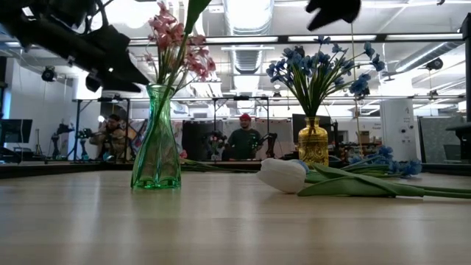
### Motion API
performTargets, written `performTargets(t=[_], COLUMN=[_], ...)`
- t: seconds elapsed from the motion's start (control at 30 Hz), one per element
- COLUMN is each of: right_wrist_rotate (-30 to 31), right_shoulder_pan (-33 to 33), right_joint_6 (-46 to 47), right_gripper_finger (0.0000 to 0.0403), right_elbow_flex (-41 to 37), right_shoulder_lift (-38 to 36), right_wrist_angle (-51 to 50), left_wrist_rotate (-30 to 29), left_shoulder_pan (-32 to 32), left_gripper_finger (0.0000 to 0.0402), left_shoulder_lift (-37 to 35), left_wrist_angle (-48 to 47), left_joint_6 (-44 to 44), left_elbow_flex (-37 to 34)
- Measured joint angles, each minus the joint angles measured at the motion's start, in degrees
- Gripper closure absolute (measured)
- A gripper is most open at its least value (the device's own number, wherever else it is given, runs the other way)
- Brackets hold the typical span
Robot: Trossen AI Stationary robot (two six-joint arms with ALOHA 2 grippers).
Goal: Sort flowers into vase by color
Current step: Put the top white flower into the green vase
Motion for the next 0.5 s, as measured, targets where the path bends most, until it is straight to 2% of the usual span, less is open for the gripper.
performTargets(t=[0.2, 0.43, 0.5], right_wrist_rotate=[-6.9, -8.5, -11.3], right_shoulder_pan=[0.0, 0.0, -0.1], right_joint_6=[10.4, 24.1, 26.6], right_gripper_finger=[0.0142, 0.0152, 0.0154], right_elbow_flex=[0.0, 0.0, 0.0], right_shoulder_lift=[0.0, 0.8, 1.6], right_wrist_angle=[-7.0, -14.8, -15.7], left_wrist_rotate=[-0.1, -0.1, -0.2], left_shoulder_pan=[-6.0, -13.1, -14.4], left_gripper_finger=[0.0184, 0.0187, 0.0187], left_shoulder_lift=[-2.3, -3.0, -2.8], left_wrist_angle=[-4.3, -6.0, -6.9], left_joint_6=[-4.3, -8.6, -9.2], left_elbow_flex=[0.0, 0.0, 0.0])
